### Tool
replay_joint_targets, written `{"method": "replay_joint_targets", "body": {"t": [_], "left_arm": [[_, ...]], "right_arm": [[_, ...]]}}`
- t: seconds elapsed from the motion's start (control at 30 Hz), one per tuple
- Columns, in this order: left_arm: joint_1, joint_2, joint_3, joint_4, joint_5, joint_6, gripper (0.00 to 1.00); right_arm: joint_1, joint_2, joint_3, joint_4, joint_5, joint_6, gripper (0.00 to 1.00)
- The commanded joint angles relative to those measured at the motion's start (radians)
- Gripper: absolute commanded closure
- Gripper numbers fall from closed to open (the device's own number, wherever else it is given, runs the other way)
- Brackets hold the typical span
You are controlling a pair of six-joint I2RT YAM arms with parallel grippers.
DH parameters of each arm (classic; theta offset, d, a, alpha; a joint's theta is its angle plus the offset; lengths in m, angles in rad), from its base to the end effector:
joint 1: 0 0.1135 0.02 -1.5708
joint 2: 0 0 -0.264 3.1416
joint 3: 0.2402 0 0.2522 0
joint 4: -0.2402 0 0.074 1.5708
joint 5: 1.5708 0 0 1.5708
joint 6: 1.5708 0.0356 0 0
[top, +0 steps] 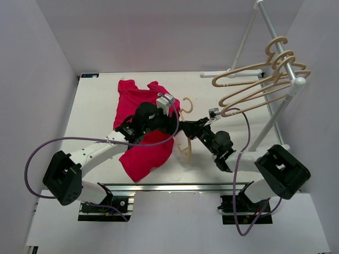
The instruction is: Place the t-shirt on the hanger
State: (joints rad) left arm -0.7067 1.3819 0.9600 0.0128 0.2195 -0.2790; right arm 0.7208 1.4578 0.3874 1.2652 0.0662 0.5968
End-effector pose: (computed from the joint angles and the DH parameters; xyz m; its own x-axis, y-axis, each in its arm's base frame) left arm 0.2370 -0.2125 0.2840 -0.5072 0.0796 -0.8582 0.6720 0.6600 -0.3359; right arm 0.2028 0.1750 0.2109 -0.2224 0.5510 -0.8043 -0.5861 0.5837 0.5620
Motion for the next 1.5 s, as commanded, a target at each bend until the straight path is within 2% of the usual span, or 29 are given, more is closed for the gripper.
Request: {"method": "replay_joint_targets", "body": {"t": [0.0, 0.2, 0.4, 0.5, 0.53, 0.6, 0.63, 0.67, 0.7, 0.73, 0.77, 0.83, 0.9, 1.03, 1.1, 1.13, 1.2, 1.23, 1.27, 1.4, 1.43, 1.47], "left_arm": [[-0.033, -0.076, 0.038, -0.063, 0.006, 0.012, 0.02], [-0.039, -0.222, 0.180, -0.166, 0.023, 0.156, 0.02], [-0.039, -0.291, 0.321, -0.255, -0.086, 0.349, 0.02], [-0.037, -0.250, 0.358, -0.303, -0.098, 0.602, 0.02], [-0.037, -0.213, 0.364, -0.315, -0.097, 0.733, 0.02], [-0.011, -0.152, 0.458, -0.469, 0.018, 0.873, 0.02], [-0.005, -0.114, 0.509, -0.556, 0.068, 0.999, 0.02], [0.003, -0.034, 0.558, -0.679, 0.101, 1.027, 0.02], [0.016, 0.006, 0.648, -0.735, 0.148, 1.058, 0.02], [0.027, 0.044, 0.689, -0.863, 0.177, 1.145, 0.02], [0.033, 0.124, 0.729, -0.920, 0.199, 1.187, 0.02], [0.035, 0.205, 0.868, -1.070, 0.175, 1.244, 0.02], [0.065, 0.282, 0.933, -1.111, 0.170, 1.265, 0.02], [0.095, 0.308, 0.898, -1.091, 0.162, 1.379, 0.03], [0.095, 0.363, 0.927, -1.148, 0.168, 1.443, 0.09], [0.095, 0.380, 0.953, -1.206, 0.184, 1.460, 0.18], [0.095, 0.393, 0.916, -1.193, 0.176, 1.479, 0.29], [0.095, 0.396, 0.898, -1.174, 0.176, 1.479, 0.49], [0.095, 0.404, 0.881, -1.172, 0.184, 1.482, 0.56], [0.095, 0.422, 0.861, -1.166, 0.227, 1.514, 0.61], [0.095, 0.425, 0.859, -1.171, 0.230, 1.518, 0.60], [0.095, 0.425, 0.859, -1.175, 0.239, 1.523, 0.56]], "right_arm": [[0.006, -0.094, -0.039, 0.623, 0.024, -0.101, 1.00], [0.012, -0.220, -0.130, 0.625, 0.050, -0.196, 1.00], [0.014, -0.254, -0.130, 0.625, 0.034, -0.230, 1.00], [0.012, -0.284, -0.139, 0.625, -0.015, -0.235, 1.00], [0.012, -0.293, -0.143, 0.625, -0.022, -0.235, 1.00], [0.014, -0.326, -0.159, 0.625, -0.029, -0.239, 1.00], [0.014, -0.335, -0.165, 0.625, -0.031, -0.245, 1.00], [0.014, -0.352, -0.170, 0.625, -0.038, -0.247, 1.00], [0.014, -0.358, -0.177, 0.619, -0.046, -0.252, 1.00], [0.012, -0.364, -0.179, 0.608, -0.051, -0.253, 1.00], [0.012, -0.375, -0.180, 0.599, -0.055, -0.252, 1.00], [0.014, -0.378, -0.179, 0.579, -0.060, -0.255, 1.00], [0.012, -0.367, -0.176, 0.591, -0.103, -0.246, 1.00], [0.014, -0.344, -0.160, 0.584, -0.137, -0.244, 1.00], [0.014, -0.346, -0.145, 0.533, -0.129, -0.258, 1.00], [0.012, -0.341, -0.139, 0.524, -0.132, -0.265, 1.00], [0.012, -0.333, -0.140, 0.539, -0.138, -0.267, 1.00], [0.012, -0.332, -0.136, 0.542, -0.149, -0.264, 1.00], [0.012, -0.332, -0.131, 0.527, -0.157, -0.256, 1.00], [0.012, -0.327, -0.117, 0.497, -0.192, -0.239, 1.00], [0.014, -0.327, -0.119, 0.502, -0.192, -0.229, 1.00], [0.012, -0.327, -0.120, 0.505, -0.192, -0.232, 1.00]]}}
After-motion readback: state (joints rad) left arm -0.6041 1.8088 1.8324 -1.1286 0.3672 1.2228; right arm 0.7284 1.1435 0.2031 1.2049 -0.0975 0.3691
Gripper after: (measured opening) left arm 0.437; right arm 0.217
